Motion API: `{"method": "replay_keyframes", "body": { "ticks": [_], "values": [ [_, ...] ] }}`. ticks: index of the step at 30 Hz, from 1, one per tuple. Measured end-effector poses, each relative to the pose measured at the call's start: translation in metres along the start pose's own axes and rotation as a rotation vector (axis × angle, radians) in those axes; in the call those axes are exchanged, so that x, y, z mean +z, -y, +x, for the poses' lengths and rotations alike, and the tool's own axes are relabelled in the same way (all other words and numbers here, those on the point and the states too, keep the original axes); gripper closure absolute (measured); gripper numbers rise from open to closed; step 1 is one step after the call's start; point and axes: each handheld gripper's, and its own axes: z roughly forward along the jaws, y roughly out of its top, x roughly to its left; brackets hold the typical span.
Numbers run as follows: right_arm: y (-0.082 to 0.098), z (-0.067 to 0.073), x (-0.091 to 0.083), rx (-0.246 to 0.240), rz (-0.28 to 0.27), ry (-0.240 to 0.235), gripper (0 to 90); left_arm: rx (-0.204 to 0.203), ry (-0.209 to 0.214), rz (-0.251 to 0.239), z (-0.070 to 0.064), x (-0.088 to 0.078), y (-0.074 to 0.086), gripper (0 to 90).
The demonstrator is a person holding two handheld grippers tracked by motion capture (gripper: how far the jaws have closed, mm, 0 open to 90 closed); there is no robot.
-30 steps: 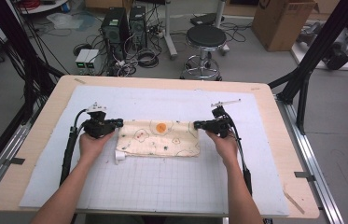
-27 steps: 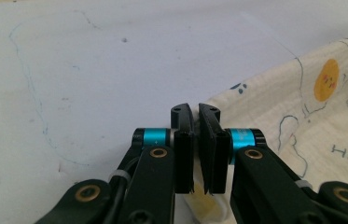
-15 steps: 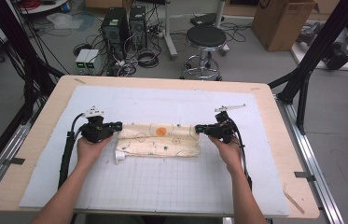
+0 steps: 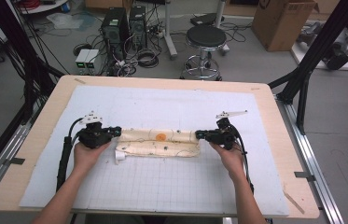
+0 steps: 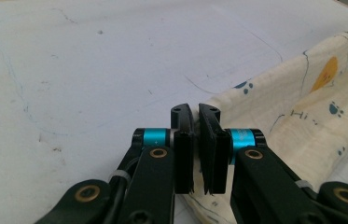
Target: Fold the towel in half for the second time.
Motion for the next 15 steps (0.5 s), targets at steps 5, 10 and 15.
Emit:
{"method": "replay_keyframes", "body": {
  "ticks": [5, 10, 15],
  "values": [
    [0.005, 0.004, -0.002, -0.016, 0.005, 0.001, 83.3, 0.039, 0.015, 0.016, -0.007, -0.004, 0.001, 84.0],
    [0.009, 0.009, -0.006, -0.030, 0.007, 0.004, 83.2, 0.059, 0.022, 0.016, -0.012, -0.008, 0.006, 83.9],
    [0.014, 0.013, -0.005, -0.040, 0.021, 0.006, 83.1, 0.078, 0.027, 0.043, -0.015, -0.009, 0.015, 83.3]
  ]
}}
